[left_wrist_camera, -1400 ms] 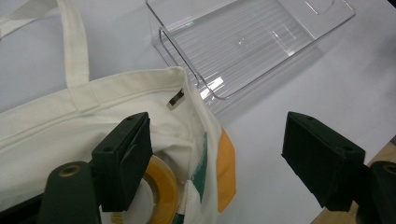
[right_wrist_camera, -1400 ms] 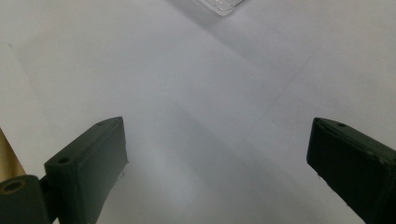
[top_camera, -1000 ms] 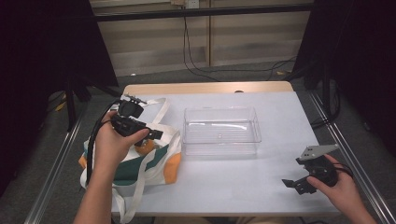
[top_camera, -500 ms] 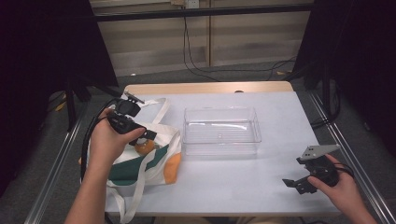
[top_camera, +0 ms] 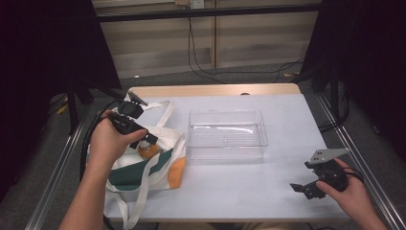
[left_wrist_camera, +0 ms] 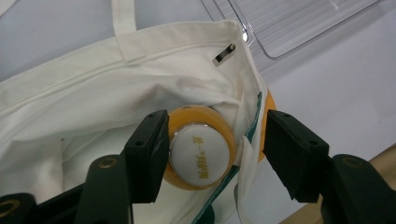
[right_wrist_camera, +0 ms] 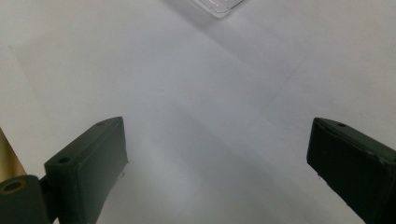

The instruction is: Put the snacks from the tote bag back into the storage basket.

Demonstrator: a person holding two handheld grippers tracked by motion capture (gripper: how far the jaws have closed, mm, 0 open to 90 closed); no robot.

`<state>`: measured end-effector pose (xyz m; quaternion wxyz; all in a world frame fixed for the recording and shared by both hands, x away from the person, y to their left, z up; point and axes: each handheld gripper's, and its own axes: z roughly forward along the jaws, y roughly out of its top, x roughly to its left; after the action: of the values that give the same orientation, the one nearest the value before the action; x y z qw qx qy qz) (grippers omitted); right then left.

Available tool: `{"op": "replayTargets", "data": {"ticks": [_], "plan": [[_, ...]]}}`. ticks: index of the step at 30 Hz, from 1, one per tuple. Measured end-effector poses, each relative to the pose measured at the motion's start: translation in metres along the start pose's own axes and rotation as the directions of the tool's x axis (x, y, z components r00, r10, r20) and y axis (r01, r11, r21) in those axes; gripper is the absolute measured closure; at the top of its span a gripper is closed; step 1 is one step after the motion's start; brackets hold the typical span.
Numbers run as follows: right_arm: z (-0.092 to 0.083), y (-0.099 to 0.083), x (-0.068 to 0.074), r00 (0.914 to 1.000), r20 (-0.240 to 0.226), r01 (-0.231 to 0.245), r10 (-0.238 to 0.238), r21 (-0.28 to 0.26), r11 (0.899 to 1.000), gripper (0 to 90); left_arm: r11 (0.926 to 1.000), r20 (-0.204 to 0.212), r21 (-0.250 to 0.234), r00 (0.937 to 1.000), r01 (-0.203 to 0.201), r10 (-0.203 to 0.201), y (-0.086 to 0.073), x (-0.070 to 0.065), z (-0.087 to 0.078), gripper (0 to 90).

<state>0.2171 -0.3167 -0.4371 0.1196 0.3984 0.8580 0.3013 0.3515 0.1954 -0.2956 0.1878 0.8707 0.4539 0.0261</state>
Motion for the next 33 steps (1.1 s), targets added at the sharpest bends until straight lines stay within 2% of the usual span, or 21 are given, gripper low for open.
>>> {"op": "replayTargets", "data": {"ticks": [6, 10, 14, 25, 26, 33], "plan": [[0.0, 0.0, 0.0, 1.0, 0.0, 0.0, 0.0, 0.0, 1.0, 4.8, 0.9993, -0.012, 0.036, 0.9999, 0.003, -0.003, 0.002, -0.001, 0.001, 42.5], [0.0, -0.001, 0.0, 1.0, 0.009, 0.003, -0.003, 0.001, 1.0, 4.8, 0.9993, -0.019, 0.037, 0.9998, 0.008, -0.007, 0.002, 0.0, 0.003, 44.3], [-0.001, -0.001, 0.0, 1.0, 0.008, -0.001, 0.001, -0.002, 1.0, 4.9, 0.9967, -0.032, 0.082, 0.9995, 0.001, 0.001, 0.002, 0.004, 0.004, 46.6], [-0.001, -0.002, 0.0, 1.0, 0.005, 0.0, 0.0, 0.002, 1.0, 4.9, 0.9912, -0.035, 0.132, 0.9994, 0.005, -0.001, 0.005, 0.003, 0.01, 52.7], [-0.001, -0.002, 0.0, 1.0, 0.001, -0.004, 0.004, 0.002, 1.0, 4.8, 0.9885, -0.04, 0.151, 0.9992, -0.002, 0.008, 0.006, 0.003, 0.009, 53.5], [-0.002, -0.003, 0.0, 1.0, 0.003, -0.009, 0.009, 0.002, 1.0, 4.8, 0.9854, -0.047, 0.17, 0.9989, 0.006, 0.002, 0.008, 0.006, 0.012, 56.5]]}}
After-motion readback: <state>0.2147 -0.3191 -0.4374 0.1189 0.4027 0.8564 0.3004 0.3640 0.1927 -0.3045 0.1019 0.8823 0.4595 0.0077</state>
